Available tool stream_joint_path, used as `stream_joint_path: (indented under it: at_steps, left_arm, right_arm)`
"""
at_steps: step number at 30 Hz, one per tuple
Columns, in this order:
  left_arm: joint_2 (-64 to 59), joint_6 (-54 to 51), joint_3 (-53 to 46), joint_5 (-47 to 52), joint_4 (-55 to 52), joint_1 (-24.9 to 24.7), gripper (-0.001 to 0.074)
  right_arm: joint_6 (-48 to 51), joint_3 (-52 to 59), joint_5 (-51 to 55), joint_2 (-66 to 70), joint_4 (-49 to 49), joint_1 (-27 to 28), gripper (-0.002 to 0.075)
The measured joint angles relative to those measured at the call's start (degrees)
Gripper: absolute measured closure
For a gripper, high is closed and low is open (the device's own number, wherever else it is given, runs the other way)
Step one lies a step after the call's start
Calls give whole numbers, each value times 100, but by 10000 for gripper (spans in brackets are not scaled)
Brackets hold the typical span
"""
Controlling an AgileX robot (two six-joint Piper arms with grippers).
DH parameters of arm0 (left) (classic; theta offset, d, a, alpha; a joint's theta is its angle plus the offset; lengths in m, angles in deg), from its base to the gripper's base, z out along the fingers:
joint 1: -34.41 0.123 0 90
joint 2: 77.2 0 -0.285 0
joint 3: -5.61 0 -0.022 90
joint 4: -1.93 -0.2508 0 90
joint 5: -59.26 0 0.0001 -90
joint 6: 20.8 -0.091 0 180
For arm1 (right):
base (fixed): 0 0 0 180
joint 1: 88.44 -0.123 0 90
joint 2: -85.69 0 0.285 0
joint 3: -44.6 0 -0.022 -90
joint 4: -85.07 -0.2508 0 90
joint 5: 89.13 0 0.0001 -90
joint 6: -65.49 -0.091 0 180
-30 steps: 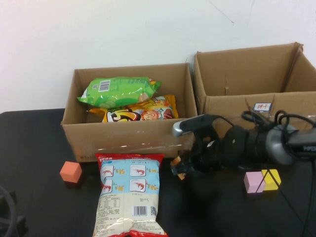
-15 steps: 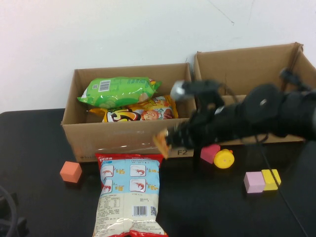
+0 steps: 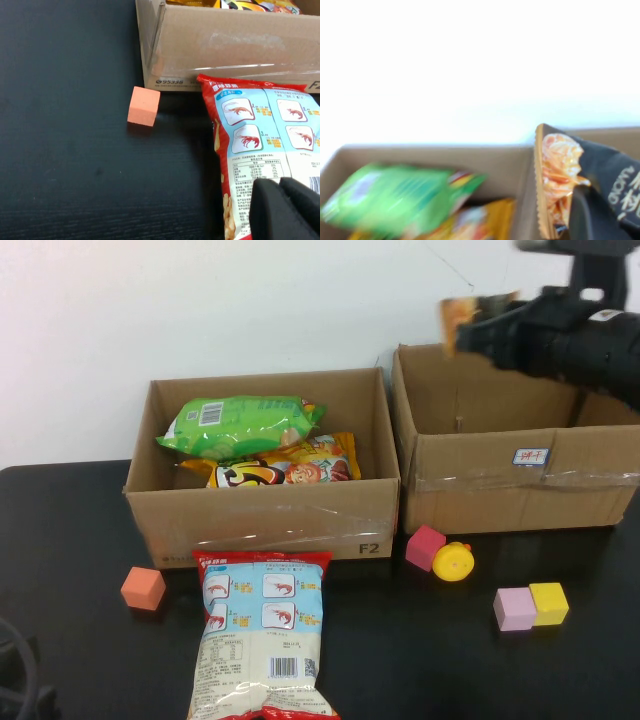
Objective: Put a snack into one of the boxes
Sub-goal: Place the biscuit in the biscuit box, then pick up the potato chip
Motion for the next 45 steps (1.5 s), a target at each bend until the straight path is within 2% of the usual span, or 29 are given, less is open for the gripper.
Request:
stream_joint_path:
  at_steps: [5, 8, 10, 15, 20, 25, 31, 39, 41, 43, 45]
  left_arm:
    - [0, 0, 0, 0, 0, 0, 728]
    - [0, -12, 0, 0, -66, 0, 728]
    - [0, -12, 0, 13, -105, 0, 728]
    - [0, -12, -172, -20, -125, 0, 728]
    - [0, -12, -231, -103, -37, 0, 728]
    - [0, -12, -231, -126, 16, 0, 728]
    - [0, -12, -231, -126, 200, 0, 728]
    - [0, -45, -231, -141, 294, 0, 728]
    - [0, -58, -231, -141, 294, 0, 728]
    - [0, -58, -231, -141, 294, 0, 728]
    - [0, -58, -231, -141, 294, 0, 728]
  right_arm:
    - [177, -14, -941, 536, -242, 112, 688]
    - [371, -177, -956, 965, -507, 124, 651]
    - [567, -325, -857, 1195, -761, 147, 587]
    - [1059, -616, -768, 1519, -1482, 147, 369]
    - [1636, -693, -504, 1482, -1913, 160, 308]
    - [2472, -655, 101, 966, -2540, 160, 305]
    - [3122, -324, 493, -227, -2525, 160, 314]
    - [4179, 950, 529, -1601, -2419, 160, 325]
    - [4297, 1375, 597, -1780, -2408, 160, 370]
    - [4375, 1881, 737, -1896, -2395, 160, 450]
    - [4441, 2368, 986, -1960, -2291, 160, 567]
